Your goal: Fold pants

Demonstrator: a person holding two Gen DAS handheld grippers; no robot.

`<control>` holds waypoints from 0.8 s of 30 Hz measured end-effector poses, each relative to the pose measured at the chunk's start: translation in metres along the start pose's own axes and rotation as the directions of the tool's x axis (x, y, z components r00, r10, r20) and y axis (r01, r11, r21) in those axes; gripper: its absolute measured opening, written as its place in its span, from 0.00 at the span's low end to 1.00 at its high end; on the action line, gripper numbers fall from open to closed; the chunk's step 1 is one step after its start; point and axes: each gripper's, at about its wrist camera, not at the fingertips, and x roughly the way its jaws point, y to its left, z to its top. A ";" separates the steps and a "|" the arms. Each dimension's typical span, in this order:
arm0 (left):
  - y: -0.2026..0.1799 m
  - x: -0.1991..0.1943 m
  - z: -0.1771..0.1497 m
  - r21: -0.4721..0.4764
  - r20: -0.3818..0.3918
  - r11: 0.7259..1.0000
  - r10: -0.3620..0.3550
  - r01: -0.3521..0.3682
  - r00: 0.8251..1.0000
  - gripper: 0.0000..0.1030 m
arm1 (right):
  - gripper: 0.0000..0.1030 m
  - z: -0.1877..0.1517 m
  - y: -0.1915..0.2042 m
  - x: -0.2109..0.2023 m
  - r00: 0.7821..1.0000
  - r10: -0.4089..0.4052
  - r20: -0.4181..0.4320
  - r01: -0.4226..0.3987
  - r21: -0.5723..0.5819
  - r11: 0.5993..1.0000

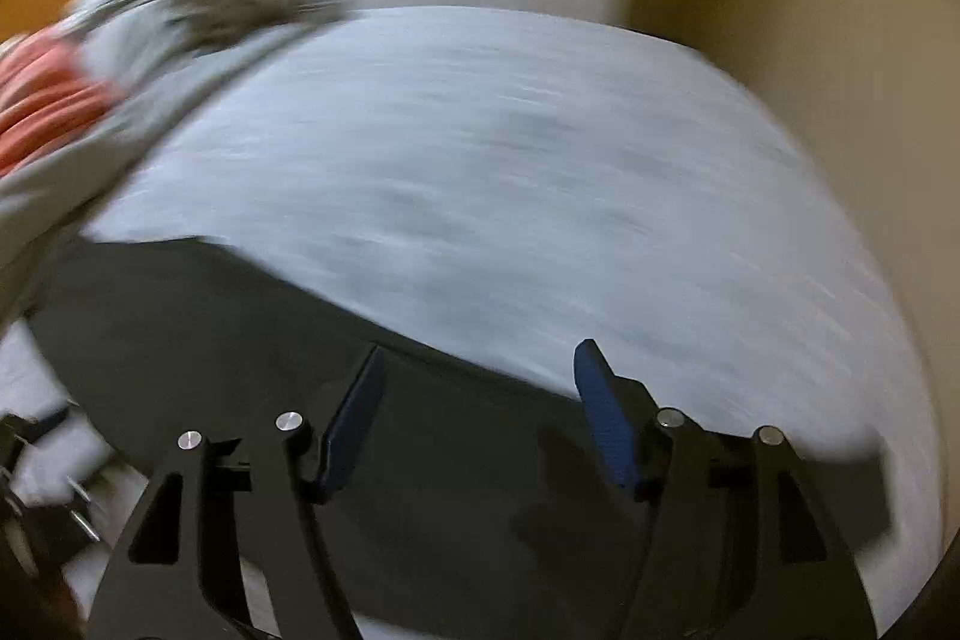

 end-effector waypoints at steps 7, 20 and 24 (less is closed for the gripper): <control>-0.023 -0.005 -0.007 0.076 0.040 0.995 0.056 -0.059 0.998 0.65 | 0.63 -0.102 -0.177 -0.044 0.927 -0.359 -0.106 0.370 0.407 0.835; -0.039 0.000 -0.009 0.147 0.046 0.988 0.043 -0.049 0.998 0.77 | 0.77 -0.138 -0.246 -0.052 0.866 -0.463 -0.188 0.485 0.537 0.690; -0.037 -0.002 -0.008 0.140 0.051 0.990 0.024 -0.031 0.998 0.79 | 0.77 -0.150 -0.266 -0.040 0.921 -0.345 -0.180 0.380 0.607 0.698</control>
